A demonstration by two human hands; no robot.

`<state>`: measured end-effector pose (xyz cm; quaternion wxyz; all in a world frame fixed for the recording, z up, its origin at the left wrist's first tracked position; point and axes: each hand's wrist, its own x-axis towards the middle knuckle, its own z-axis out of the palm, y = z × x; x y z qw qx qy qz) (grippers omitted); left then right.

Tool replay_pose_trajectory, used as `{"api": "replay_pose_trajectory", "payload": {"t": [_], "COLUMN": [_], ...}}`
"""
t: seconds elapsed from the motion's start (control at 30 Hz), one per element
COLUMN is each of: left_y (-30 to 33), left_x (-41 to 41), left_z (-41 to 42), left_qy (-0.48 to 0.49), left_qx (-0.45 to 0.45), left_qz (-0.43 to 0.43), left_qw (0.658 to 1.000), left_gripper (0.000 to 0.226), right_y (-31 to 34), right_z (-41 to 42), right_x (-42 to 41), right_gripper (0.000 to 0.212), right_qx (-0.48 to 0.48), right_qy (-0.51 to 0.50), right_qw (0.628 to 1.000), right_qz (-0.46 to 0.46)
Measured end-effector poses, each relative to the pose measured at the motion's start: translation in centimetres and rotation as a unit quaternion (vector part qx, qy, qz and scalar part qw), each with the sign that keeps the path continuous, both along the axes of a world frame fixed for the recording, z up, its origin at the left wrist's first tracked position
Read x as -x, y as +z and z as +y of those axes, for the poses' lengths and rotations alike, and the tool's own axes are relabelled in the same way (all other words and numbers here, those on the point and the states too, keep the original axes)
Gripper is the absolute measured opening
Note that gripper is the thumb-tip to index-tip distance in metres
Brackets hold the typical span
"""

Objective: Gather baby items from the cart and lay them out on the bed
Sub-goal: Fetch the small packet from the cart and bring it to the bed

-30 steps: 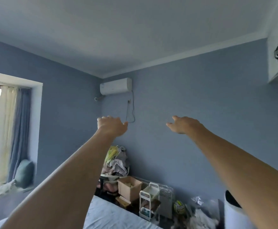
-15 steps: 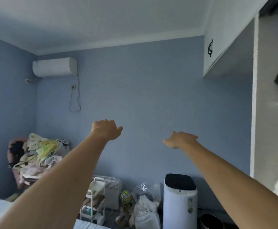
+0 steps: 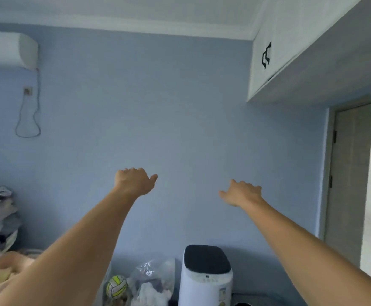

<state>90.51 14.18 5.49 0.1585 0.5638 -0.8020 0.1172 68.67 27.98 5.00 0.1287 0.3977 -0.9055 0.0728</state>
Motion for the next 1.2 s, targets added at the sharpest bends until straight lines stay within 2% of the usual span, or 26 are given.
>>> {"api": "replay_pose_trajectory", "payload": {"t": [0.17,0.3,0.43,0.67,0.9,1.07,1.2], "left_y": [-0.9,-3.1,-5.5,-5.2,-6.5,-6.4,-5.4], "left_x": [6.3,12.1,18.8,24.5,20.7,11.7,3.5], "left_z": [-9.6,-18.5,-26.7,-42.3,-56.3,-63.8,-68.9], "left_qy": [-0.002,0.016,0.014,0.045,0.134,0.201,0.278], "left_qx": [-0.011,0.012,-0.007,0.016,-0.005,0.0,0.009], "left_qz": [0.035,0.029,0.031,0.028,0.002,0.016,0.047], "left_qw": [0.999,0.999,0.999,0.998,0.991,0.979,0.96], "left_gripper": [0.069,0.073,0.072,0.067,0.066,0.066,0.067], "right_y": [-0.3,-1.8,-3.6,-4.0,-6.0,-4.4,-2.7], "right_z": [-10.4,-18.9,-27.6,-46.3,-64.9,-75.9,-84.9], "right_x": [5.2,11.7,18.9,25.5,23.4,18.0,11.7], "right_gripper": [0.065,0.066,0.064,0.063,0.062,0.063,0.063], "right_qx": [0.02,0.027,0.034,0.008,-0.023,-0.011,0.026], "right_qy": [0.016,0.029,0.047,0.158,0.255,0.305,0.377], "right_qw": [1.0,0.999,0.998,0.987,0.967,0.952,0.926], "right_qz": [0.013,0.01,0.011,0.006,-0.004,0.022,0.03]}}
